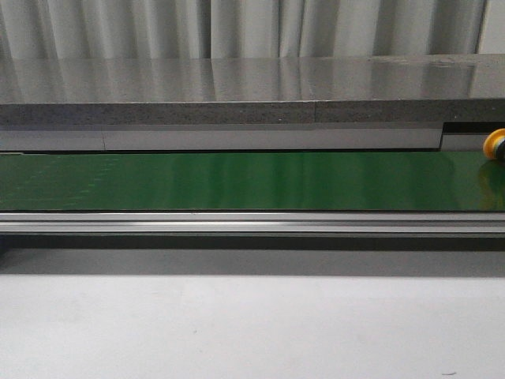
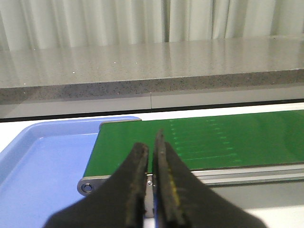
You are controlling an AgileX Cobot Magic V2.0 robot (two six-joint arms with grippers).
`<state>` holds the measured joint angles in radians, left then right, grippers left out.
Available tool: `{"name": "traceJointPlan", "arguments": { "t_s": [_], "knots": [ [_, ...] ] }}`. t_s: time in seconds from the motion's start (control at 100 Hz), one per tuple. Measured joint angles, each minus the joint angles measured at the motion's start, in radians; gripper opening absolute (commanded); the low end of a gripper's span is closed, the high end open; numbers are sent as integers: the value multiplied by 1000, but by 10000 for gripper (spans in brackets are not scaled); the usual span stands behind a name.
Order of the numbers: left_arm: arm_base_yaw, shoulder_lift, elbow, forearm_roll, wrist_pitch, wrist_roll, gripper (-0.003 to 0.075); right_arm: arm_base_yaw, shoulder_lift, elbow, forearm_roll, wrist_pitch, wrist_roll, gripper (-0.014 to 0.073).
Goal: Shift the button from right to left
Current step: 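Carry the button onto the conveyor belt end and open the right gripper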
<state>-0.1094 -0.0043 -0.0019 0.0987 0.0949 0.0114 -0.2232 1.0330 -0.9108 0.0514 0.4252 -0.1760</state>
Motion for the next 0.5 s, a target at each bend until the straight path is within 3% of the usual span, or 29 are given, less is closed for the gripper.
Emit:
{"name": "traceJointPlan", "arguments": {
  "t_s": [0.38, 0.5],
  "knots": [
    [0, 0, 0, 0, 0, 0, 5, 10, -423, 266, 0, -95, -15, 484],
    [0, 0, 0, 0, 0, 0, 5, 41, -469, 338, 2, -74, -15, 417]
  ]
}}
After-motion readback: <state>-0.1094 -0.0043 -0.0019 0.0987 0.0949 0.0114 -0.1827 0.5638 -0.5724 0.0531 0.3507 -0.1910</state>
